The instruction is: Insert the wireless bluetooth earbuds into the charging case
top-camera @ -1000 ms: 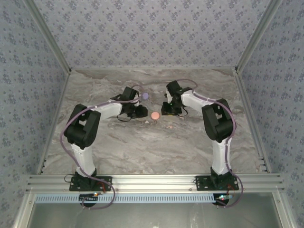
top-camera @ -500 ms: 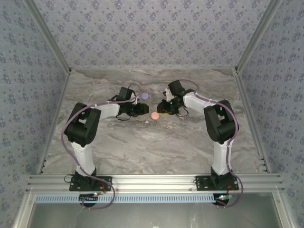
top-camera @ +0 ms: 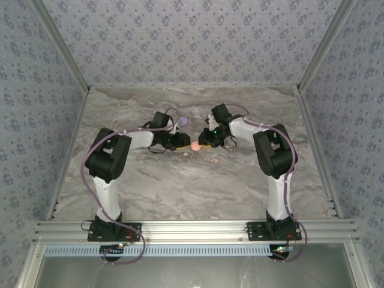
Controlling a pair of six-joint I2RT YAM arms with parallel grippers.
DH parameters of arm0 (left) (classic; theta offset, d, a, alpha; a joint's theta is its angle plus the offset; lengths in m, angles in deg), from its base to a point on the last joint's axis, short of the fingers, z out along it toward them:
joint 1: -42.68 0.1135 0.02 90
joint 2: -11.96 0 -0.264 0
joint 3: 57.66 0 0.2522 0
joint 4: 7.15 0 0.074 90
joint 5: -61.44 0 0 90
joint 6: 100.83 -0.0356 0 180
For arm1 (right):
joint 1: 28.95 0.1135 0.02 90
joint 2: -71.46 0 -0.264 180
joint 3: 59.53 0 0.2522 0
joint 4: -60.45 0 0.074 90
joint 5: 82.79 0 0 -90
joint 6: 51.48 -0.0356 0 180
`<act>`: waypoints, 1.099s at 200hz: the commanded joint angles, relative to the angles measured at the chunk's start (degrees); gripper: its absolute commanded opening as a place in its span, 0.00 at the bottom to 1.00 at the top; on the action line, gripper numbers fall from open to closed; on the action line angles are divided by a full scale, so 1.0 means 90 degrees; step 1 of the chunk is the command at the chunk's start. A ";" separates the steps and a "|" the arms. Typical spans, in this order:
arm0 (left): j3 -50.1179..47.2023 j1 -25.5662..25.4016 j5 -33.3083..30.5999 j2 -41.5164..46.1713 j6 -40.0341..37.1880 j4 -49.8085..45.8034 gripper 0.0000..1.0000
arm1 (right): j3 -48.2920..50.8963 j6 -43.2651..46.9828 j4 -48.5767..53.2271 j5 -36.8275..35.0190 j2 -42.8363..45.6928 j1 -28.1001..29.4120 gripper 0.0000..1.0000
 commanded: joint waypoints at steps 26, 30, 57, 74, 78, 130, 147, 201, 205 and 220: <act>0.0339 -0.0230 0.0274 -0.0395 0.0015 -0.0023 0.43 | 0.0171 -0.0109 -0.0072 0.0018 -0.0141 -0.0047 0.21; 0.0356 -0.0233 0.0278 -0.0422 0.0023 -0.0022 0.43 | 0.0185 -0.0105 -0.0081 0.0017 -0.0150 -0.0058 0.21; 0.0447 -0.0273 0.0388 -0.0548 0.0124 0.0039 0.41 | 0.0249 -0.0104 -0.0117 0.0030 -0.0168 -0.0077 0.21; 0.0439 -0.0293 0.0481 -0.0582 0.0232 0.0131 0.40 | 0.0266 -0.0117 -0.0138 0.0048 -0.0181 -0.0078 0.20; 0.0447 -0.0300 0.0510 -0.0593 0.0261 0.0134 0.40 | 0.0269 -0.0118 -0.0142 0.0057 -0.0180 -0.0088 0.20; 0.0391 -0.0356 0.0726 -0.0567 0.0457 0.0209 0.40 | 0.0379 -0.0234 -0.0382 0.0261 -0.0190 -0.0120 0.20; 0.0346 -0.0359 0.0834 -0.0536 0.0573 0.0373 0.40 | 0.0424 -0.0282 -0.0461 0.0299 -0.0190 -0.0142 0.20; 0.0335 -0.0369 0.0864 -0.0515 0.0742 0.0547 0.31 | 0.0489 -0.0331 -0.0574 0.0418 -0.0127 -0.0176 0.20; 0.0336 -0.0367 0.0860 -0.0517 0.0748 0.0554 0.30 | 0.0500 -0.0332 -0.0576 0.0417 -0.0122 -0.0178 0.20; 0.0350 -0.0369 0.0858 -0.0534 0.0776 0.0569 0.25 | 0.0521 -0.0333 -0.0601 0.0423 -0.0088 -0.0189 0.20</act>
